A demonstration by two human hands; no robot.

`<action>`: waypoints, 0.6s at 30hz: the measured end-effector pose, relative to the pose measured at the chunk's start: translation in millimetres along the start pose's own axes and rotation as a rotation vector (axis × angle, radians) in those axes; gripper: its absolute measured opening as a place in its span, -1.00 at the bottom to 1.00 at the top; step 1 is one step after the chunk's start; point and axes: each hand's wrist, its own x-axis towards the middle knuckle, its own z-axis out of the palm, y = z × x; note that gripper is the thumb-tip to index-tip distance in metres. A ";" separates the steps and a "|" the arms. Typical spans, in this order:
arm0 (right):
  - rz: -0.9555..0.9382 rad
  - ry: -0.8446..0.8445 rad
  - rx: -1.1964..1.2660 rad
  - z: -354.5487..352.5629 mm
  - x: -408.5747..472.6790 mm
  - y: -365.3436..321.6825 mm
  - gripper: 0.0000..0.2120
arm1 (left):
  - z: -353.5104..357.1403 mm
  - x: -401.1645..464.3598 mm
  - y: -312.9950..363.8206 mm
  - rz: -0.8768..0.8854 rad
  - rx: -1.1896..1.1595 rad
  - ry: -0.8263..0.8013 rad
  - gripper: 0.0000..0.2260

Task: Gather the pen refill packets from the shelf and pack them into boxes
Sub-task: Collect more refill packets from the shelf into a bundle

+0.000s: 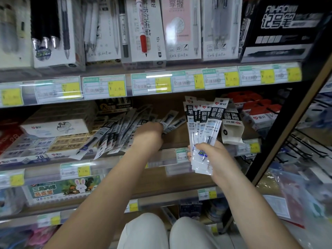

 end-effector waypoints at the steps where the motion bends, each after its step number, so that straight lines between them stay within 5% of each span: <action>1: 0.000 0.000 0.002 0.1 -0.4 -0.2 -0.71 | 0.9 -0.6 0.4 0.010 0.013 0.026 -0.76; 9: -0.005 0.013 0.015 -2.7 -2.8 -2.8 -0.73 | 1.7 -8.2 0.9 0.032 -0.023 0.236 -0.71; 18: -0.034 -0.029 -0.021 -3.7 -13.1 -13.0 -0.77 | -5.0 -20.4 -8.0 0.099 -0.334 0.691 -0.77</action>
